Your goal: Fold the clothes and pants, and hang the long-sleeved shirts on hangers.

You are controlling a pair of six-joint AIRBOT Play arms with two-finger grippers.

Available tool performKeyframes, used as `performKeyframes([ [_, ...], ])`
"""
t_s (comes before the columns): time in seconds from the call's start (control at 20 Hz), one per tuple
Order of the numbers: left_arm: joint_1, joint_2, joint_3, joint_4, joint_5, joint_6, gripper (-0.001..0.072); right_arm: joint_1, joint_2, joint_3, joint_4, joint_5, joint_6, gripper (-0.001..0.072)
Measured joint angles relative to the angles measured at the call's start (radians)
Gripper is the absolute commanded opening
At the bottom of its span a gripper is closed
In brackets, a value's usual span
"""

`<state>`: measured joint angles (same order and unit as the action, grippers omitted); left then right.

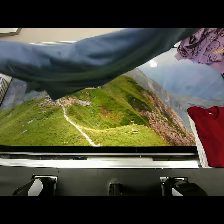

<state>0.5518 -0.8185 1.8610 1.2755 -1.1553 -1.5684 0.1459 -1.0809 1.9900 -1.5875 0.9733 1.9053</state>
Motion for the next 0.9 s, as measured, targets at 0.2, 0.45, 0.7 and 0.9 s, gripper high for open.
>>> performKeyframes([
  [0.2, 0.000, 0.093, 0.034, 0.097, -0.005, -0.010, 0.0014, -0.001, 0.109, 0.005, -0.063, 0.064, 0.000, 0.0034],
  [0.45, 0.000, 0.106, -0.080, 0.041, -0.013, 0.012, 0.0014, -0.001, 0.017, 0.005, -0.108, 0.104, 0.008, 0.0035],
  [0.7, -0.038, 0.022, -0.460, -0.088, 0.063, 0.077, 0.0015, -0.001, -0.296, 0.005, -0.099, 0.093, 0.083, 0.0035],
  [0.9, -0.143, -0.138, -0.789, -0.123, 0.320, 0.114, 0.0015, -0.001, -0.592, 0.005, 0.086, 0.015, 0.138, 0.0036],
])
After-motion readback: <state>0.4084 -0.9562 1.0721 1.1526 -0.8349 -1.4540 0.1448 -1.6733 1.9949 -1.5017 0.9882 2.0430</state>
